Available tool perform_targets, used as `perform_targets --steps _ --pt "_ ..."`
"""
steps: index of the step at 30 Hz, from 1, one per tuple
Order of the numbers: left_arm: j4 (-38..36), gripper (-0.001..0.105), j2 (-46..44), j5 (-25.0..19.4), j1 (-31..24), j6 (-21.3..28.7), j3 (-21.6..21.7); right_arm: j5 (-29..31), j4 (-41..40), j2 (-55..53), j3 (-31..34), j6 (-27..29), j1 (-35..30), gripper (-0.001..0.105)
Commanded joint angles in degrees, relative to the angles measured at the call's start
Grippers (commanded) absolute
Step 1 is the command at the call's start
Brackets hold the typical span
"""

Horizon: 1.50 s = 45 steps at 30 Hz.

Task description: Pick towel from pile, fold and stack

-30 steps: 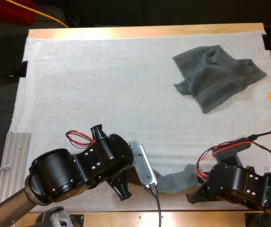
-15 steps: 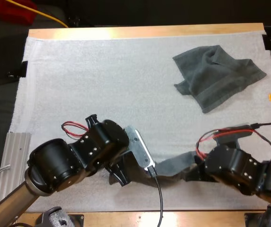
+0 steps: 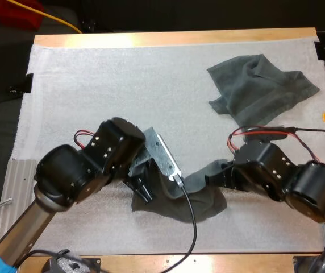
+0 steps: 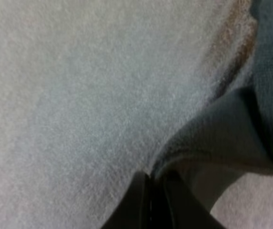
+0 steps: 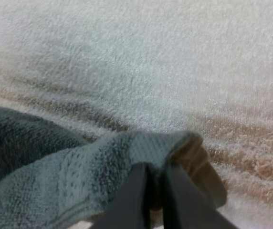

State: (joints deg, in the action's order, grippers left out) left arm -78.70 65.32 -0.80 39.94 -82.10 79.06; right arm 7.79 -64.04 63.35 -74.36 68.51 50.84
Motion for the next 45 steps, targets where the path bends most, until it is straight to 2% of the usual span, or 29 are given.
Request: perform_targets --steps 1,14,20,38,45 --pt "0.6 0.000 0.6 1.2 -0.9 0.7 0.1 -0.8 0.2 0.6 -0.1 1.0 -1.0 0.001" --pt "3.0 0.000 7.4 4.9 -11.0 3.7 0.1 -4.3 6.5 6.6 -0.1 2.4 -9.0 0.001" --pt "5.0 0.000 11.2 8.7 -14.7 4.0 0.1 -5.1 9.0 9.7 -0.1 2.4 -11.5 0.001" --pt "11.7 0.000 23.2 8.5 -20.9 2.4 0.1 -5.3 16.7 19.2 -0.1 2.2 -19.5 0.001" --pt "13.3 0.000 26.6 8.5 -21.3 1.9 0.1 -5.1 19.2 21.9 -0.1 0.7 -20.3 0.001"
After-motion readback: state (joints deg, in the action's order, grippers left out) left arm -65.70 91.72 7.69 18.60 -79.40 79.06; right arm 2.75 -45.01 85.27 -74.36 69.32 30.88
